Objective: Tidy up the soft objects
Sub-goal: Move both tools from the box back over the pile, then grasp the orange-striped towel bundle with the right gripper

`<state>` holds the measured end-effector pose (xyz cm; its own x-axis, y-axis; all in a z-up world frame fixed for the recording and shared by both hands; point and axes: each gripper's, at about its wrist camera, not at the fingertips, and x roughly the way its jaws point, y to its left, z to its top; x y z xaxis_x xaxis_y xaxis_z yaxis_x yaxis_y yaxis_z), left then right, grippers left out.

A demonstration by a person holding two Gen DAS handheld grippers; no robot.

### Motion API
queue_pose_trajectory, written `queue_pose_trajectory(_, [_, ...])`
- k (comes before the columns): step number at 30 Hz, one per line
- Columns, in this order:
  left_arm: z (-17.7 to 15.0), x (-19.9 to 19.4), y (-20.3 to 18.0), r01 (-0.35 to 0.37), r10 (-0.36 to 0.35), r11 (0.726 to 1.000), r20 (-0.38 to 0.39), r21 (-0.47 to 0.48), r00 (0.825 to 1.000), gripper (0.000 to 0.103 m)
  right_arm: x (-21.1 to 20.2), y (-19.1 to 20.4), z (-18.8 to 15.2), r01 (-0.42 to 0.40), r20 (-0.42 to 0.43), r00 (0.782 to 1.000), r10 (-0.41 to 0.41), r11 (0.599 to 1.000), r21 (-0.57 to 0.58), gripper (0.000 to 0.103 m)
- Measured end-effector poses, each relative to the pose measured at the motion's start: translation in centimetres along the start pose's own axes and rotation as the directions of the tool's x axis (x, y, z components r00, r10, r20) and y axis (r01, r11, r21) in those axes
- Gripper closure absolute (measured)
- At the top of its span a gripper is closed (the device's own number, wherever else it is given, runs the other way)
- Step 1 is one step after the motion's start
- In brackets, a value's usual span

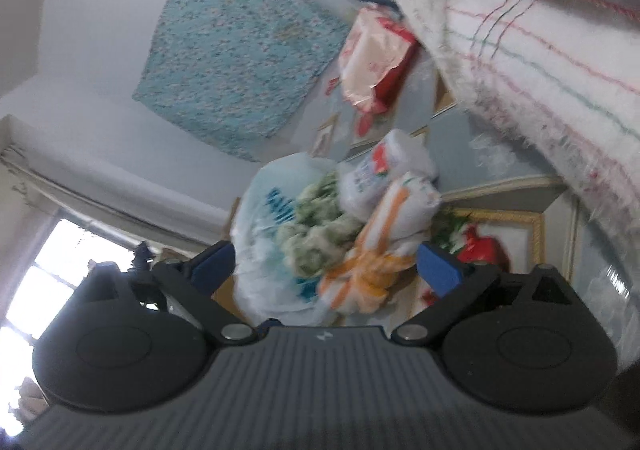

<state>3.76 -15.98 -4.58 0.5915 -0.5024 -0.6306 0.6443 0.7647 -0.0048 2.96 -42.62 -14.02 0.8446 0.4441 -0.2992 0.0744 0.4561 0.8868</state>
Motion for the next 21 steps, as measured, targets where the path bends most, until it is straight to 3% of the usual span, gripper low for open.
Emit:
queue_pose_trajectory(5, [0.0, 2.0, -0.1, -0.014, 0.015, 0.999, -0.032, 0.044, 0.999, 0.026, 1.7, -0.4, 0.6, 0.068, 0.023, 0.997, -0.067, 0.997, -0.043, 0.024])
queue_pose_trajectory(8, [0.1, 3.1, -0.4, -0.022, 0.024, 0.998, -0.039, 0.066, 0.999, 0.027, 2.6, -1.0, 0.8, 0.083, 0.014, 0.996, -0.083, 0.996, -0.043, 0.031])
queue_pose_trajectory(14, [0.2, 4.3, -0.5, -0.024, 0.029, 0.996, -0.053, 0.088, 0.998, 0.027, 3.8, -1.6, 1.1, 0.08, 0.0, 0.997, -0.08, 0.996, -0.047, 0.032])
queue_pose_trajectory(18, [0.6, 3.8, -0.5, 0.055, -0.05, 0.996, -0.078, 0.065, 0.996, 0.026, 3.9, -1.7, 1.3, 0.075, -0.005, 0.997, -0.075, 0.996, -0.05, 0.032])
queue_pose_trajectory(21, [0.6, 3.1, -0.3, 0.145, -0.141, 0.989, -0.108, 0.027, 0.984, 0.026, 3.1, -1.8, 1.2, 0.09, 0.003, 0.996, -0.09, 0.994, -0.062, 0.032])
